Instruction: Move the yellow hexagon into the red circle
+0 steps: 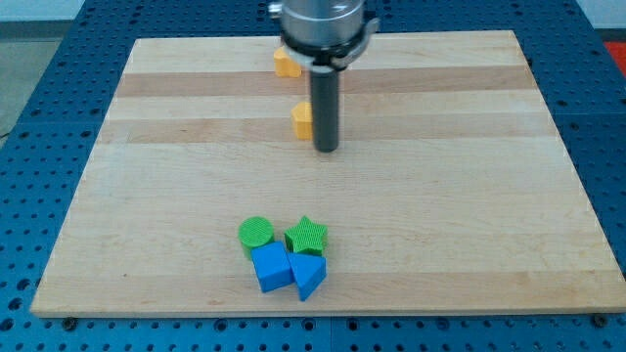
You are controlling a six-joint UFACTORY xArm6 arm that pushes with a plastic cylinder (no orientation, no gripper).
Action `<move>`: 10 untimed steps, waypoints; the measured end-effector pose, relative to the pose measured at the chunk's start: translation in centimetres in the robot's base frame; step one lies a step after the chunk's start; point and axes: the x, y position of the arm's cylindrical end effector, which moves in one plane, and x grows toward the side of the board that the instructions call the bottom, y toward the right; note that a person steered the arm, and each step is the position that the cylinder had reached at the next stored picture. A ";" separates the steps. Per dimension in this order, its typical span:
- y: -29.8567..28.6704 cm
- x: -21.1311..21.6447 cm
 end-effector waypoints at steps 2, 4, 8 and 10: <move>0.5 -2.7; -3.5 3.5; -2.9 -4.7; -4.5 -7.0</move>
